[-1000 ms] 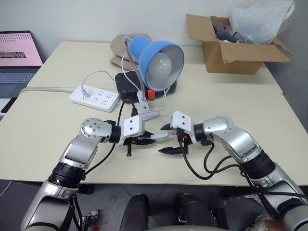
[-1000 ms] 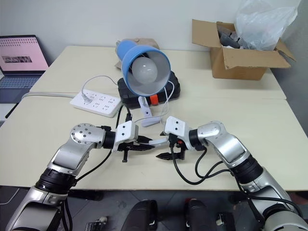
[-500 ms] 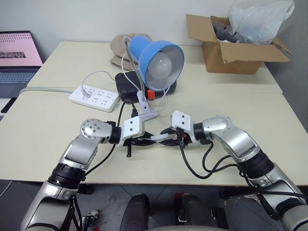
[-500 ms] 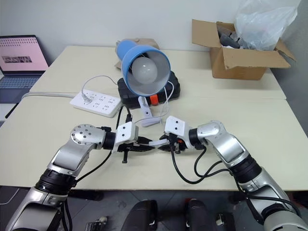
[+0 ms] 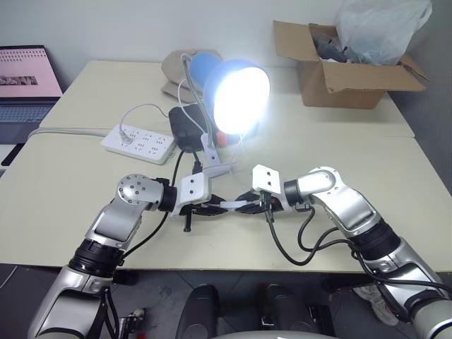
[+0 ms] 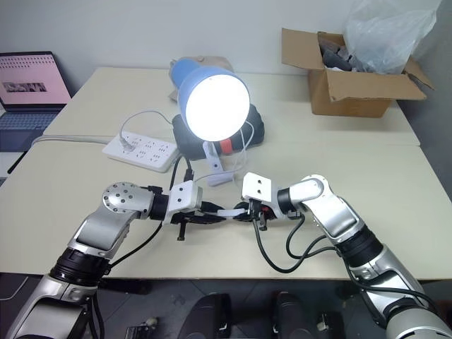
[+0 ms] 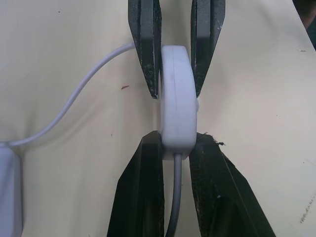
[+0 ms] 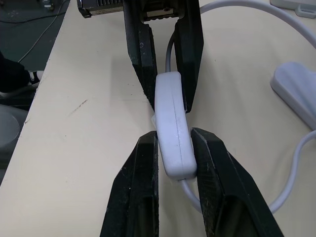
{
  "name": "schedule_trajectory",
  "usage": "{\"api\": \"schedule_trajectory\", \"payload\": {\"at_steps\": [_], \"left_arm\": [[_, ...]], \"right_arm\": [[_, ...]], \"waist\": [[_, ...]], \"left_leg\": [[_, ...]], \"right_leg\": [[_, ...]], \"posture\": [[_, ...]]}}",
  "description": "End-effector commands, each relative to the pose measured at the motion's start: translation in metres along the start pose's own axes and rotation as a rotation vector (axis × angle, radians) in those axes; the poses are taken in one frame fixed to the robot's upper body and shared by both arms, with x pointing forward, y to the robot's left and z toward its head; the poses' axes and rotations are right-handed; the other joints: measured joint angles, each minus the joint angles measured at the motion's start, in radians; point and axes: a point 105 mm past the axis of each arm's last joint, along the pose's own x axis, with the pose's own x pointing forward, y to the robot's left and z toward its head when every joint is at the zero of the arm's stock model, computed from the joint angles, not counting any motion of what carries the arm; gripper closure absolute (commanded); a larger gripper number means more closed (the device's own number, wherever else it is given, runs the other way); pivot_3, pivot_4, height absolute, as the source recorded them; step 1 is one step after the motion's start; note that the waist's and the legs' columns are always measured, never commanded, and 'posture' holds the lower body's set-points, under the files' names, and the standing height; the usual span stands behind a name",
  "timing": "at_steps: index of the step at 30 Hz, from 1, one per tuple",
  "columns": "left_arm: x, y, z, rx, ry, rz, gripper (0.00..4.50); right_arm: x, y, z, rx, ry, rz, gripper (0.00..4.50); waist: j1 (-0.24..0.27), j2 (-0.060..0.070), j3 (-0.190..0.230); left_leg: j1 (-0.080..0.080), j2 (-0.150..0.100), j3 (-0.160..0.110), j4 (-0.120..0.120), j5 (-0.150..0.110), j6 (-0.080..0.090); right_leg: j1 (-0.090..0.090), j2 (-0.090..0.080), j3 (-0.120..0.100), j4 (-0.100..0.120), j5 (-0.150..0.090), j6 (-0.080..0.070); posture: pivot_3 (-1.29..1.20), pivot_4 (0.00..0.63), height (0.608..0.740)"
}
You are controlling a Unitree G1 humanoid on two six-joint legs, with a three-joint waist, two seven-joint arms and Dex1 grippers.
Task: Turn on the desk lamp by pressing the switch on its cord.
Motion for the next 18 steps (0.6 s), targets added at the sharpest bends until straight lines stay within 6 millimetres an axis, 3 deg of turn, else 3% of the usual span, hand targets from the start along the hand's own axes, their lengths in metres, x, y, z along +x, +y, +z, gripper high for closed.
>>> {"api": "schedule_trajectory", "payload": {"at_steps": [1, 13, 16, 18], "left_arm": [[-0.005, 0.007, 0.011, 0.028, -0.032, 0.046, 4.1], [0.0, 0.012, 0.005, 0.074, 0.02, 0.042, 4.1], [0.007, 0.024, 0.005, 0.075, 0.016, 0.075, 4.1], [0.011, 0.031, 0.002, 0.091, 0.03, 0.086, 4.1]], "right_arm": [[-0.001, -0.004, 0.016, -0.013, -0.073, -0.013, 3.52], [-0.021, -0.01, 0.035, -0.016, -0.149, -0.06, 0.57], [-0.039, -0.007, 0.035, -0.025, -0.138, -0.103, 0.07], [-0.052, -0.003, 0.029, -0.032, -0.106, -0.137, 0.0]], "waist": [[0.0, 0.0, 0.0], [0.0, 0.0, 0.0], [0.004, 0.0, 0.0], [0.008, 0.0, 0.0]], "left_leg": [[0.0, 0.0, 0.0, 0.0, 0.0, 0.0], [0.0, 0.0, 0.0, 0.0, 0.0, 0.0], [0.0, 0.0, 0.0, 0.0, 0.0, 0.0], [0.0, 0.0, 0.0, 0.0, 0.0, 0.0]], "right_leg": [[0.0, 0.0, 0.0, 0.0, 0.0, 0.0], [0.0, 0.0, 0.0, 0.0, 0.0, 0.0], [0.0, 0.0, 0.0, 0.0, 0.0, 0.0], [0.0, 0.0, 0.0, 0.0, 0.0, 0.0]], "posture": [[0.0, 0.15, 0.74], [0.0, 0.15, 0.74], [0.0, 0.15, 0.74], [0.0, 0.15, 0.74]]}}
